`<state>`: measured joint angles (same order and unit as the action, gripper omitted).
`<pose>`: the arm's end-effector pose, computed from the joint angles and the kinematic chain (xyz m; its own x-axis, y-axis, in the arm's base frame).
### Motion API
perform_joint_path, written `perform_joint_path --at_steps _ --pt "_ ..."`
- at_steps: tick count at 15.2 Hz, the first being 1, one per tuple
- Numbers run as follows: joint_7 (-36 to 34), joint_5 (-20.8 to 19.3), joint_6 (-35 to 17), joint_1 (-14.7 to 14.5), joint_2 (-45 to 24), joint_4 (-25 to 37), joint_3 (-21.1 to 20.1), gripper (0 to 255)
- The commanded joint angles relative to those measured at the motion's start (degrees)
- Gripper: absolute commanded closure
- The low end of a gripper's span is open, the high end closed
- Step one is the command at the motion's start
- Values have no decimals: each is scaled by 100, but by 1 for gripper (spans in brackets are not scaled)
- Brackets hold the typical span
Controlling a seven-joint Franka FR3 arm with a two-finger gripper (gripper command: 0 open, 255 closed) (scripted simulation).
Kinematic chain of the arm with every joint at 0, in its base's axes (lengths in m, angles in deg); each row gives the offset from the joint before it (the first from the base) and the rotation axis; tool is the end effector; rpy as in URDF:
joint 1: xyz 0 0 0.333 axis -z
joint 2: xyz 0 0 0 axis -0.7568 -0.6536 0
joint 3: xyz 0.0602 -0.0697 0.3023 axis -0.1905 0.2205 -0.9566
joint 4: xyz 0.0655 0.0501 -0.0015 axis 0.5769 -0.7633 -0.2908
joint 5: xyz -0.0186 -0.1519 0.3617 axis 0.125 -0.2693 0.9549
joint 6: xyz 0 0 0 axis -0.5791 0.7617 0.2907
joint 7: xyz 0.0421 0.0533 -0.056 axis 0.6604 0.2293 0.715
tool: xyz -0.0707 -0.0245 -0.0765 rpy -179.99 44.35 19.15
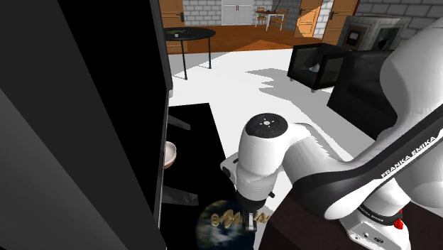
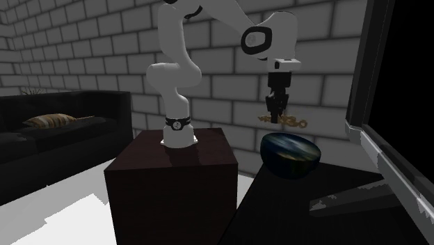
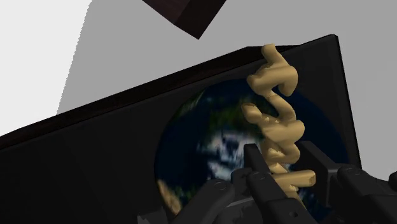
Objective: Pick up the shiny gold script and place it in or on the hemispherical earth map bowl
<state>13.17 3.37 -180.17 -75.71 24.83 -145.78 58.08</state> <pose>0.2685 0.3809 0.3425 0.7567 0.6535 0.0187 0.6532 -0.7570 0.0177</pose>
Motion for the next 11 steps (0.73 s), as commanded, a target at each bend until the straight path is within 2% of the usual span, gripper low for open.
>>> perform_joint_path --at_steps 1,4,11 --pt "-64 -84 -179 19 -146 -43 -22 255" --pt "-164 -214 -433 40 -345 -120 -47 255" --pt "-173 -225 -453 40 -361 -125 -48 255"
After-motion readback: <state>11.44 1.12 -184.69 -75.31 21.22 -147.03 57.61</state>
